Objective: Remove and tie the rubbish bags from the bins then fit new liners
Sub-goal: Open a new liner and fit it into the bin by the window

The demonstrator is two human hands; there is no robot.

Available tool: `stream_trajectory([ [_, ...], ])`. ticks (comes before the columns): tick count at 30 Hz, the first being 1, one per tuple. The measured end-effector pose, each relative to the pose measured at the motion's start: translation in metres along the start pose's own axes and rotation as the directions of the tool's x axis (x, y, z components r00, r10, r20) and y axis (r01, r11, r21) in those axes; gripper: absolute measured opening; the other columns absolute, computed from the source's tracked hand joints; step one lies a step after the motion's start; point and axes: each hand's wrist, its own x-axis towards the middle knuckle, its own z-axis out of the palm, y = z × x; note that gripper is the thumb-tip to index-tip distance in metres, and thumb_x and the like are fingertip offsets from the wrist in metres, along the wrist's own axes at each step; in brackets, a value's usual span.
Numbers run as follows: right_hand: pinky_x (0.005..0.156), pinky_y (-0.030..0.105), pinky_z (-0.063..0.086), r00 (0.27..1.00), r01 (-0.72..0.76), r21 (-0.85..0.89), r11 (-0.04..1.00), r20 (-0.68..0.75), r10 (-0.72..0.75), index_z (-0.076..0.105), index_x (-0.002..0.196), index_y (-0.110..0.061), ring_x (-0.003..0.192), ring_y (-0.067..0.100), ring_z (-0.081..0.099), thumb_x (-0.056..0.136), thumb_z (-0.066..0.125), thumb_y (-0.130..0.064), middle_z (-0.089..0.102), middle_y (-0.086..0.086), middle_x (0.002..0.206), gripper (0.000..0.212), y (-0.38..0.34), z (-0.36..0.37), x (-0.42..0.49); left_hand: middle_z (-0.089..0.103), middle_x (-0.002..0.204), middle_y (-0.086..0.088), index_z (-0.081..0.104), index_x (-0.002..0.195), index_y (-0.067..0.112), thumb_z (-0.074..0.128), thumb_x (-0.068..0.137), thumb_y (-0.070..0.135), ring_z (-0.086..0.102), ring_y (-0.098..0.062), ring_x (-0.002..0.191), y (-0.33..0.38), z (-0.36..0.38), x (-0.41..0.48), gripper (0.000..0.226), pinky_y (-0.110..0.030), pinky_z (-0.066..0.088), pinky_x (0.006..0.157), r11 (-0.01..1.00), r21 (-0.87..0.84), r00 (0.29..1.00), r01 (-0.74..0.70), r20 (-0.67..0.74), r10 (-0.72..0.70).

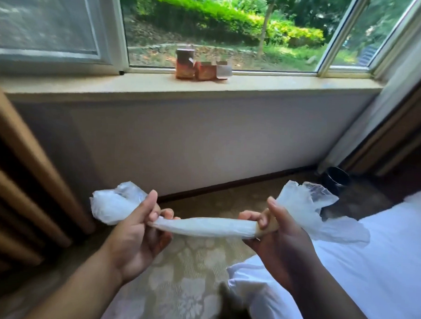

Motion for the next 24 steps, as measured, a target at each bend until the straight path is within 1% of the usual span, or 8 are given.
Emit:
stream_trajectory([
  [5,0.076,0.037,0.043,0.995,-0.048,-0.008,0.999,-0.09,0.047,0.052,0.057,-0.014,0.089,0.024,0.063,0.078,0.059,-0.044,0.07,0.014,0.09,0.038,-0.022,-0.014,0.071,0.062,0.069,0.003,0.049,0.056,0.021,0.064,0.074,0.052,0.059,-0.006,0.054,0.014,0.025,0.088,0.039,-0.028,0.042,0.069,0.995,0.096,0.992,0.026,-0.124,-0.014],
  [9,0.078,0.036,0.042,0.989,-0.091,-0.032,0.995,-0.116,0.087,0.058,0.06,-0.014,0.093,0.025,0.061,0.079,0.059,-0.048,0.066,0.011,0.092,0.039,-0.04,-0.031,0.142,0.063,0.069,0.005,0.051,0.061,0.021,0.066,0.069,0.056,0.06,-0.004,0.061,0.03,0.055,0.158,0.039,-0.027,0.04,0.068,0.989,0.146,0.989,0.019,-0.15,0.003],
  [10,0.077,0.036,0.041,0.99,-0.089,-0.059,0.994,-0.115,0.082,0.06,0.061,-0.014,0.09,0.025,0.059,0.08,0.058,-0.049,0.064,0.01,0.09,0.04,-0.047,-0.035,0.161,0.064,0.071,0.005,0.054,0.062,0.021,0.072,0.064,0.06,0.061,-0.005,0.065,0.036,0.065,0.174,0.042,-0.027,0.041,0.068,0.988,0.156,0.99,0.017,-0.141,0.005],
  [12,0.074,0.036,0.041,0.992,-0.081,-0.142,0.987,-0.108,0.066,0.065,0.063,-0.012,0.079,0.022,0.056,0.08,0.057,-0.051,0.06,0.009,0.082,0.043,-0.069,-0.039,0.2,0.067,0.075,0.005,0.063,0.069,0.022,0.089,0.039,0.067,0.063,-0.006,0.07,0.049,0.088,0.202,0.06,-0.028,0.042,0.068,0.983,0.181,0.993,0.017,-0.12,0.005],
  [14,0.067,0.033,0.039,0.993,-0.083,-0.186,0.979,-0.097,0.066,0.07,0.067,-0.012,0.068,0.018,0.054,0.081,0.056,-0.052,0.06,0.007,0.075,0.045,-0.092,-0.044,0.235,0.071,0.085,0.002,0.069,0.085,0.019,0.093,0.024,0.065,0.064,-0.009,0.074,0.061,0.11,0.232,0.08,-0.028,0.043,0.068,0.982,0.188,0.993,-0.005,-0.117,0.027],
  [19,0.063,0.031,0.037,0.999,-0.054,-0.193,0.98,-0.007,0.053,0.074,0.081,-0.013,0.065,0.017,0.049,0.083,0.07,-0.051,0.054,0.013,0.081,0.038,-0.154,-0.06,0.308,0.072,0.116,-0.005,0.072,0.112,0.019,0.094,0.033,0.062,0.058,-0.026,0.106,0.081,0.164,0.299,0.092,-0.038,0.043,0.089,0.98,0.193,0.999,-0.049,0.022,0.045],
  [21,0.064,0.029,0.04,0.998,-0.042,-0.139,0.989,-0.051,0.036,0.076,0.077,-0.014,0.063,0.013,0.052,0.076,0.071,-0.043,0.062,0.006,0.08,0.029,-0.172,-0.067,0.326,0.069,0.117,-0.006,0.073,0.112,0.022,0.093,0.038,0.06,0.053,-0.028,0.104,0.081,0.184,0.325,0.086,-0.039,0.043,0.091,0.981,0.19,0.996,-0.025,0.086,0.009],
  [24,0.061,0.029,0.039,0.992,-0.003,-0.068,0.998,-0.128,-0.006,0.076,0.076,-0.013,0.055,0.013,0.051,0.067,0.071,-0.04,0.064,0.003,0.075,0.029,-0.197,-0.086,0.347,0.062,0.113,-0.012,0.075,0.106,0.02,0.094,0.049,0.054,0.049,-0.032,0.107,0.079,0.223,0.367,0.069,-0.052,0.033,0.112,0.984,0.176,0.99,0.023,0.135,-0.048],
])
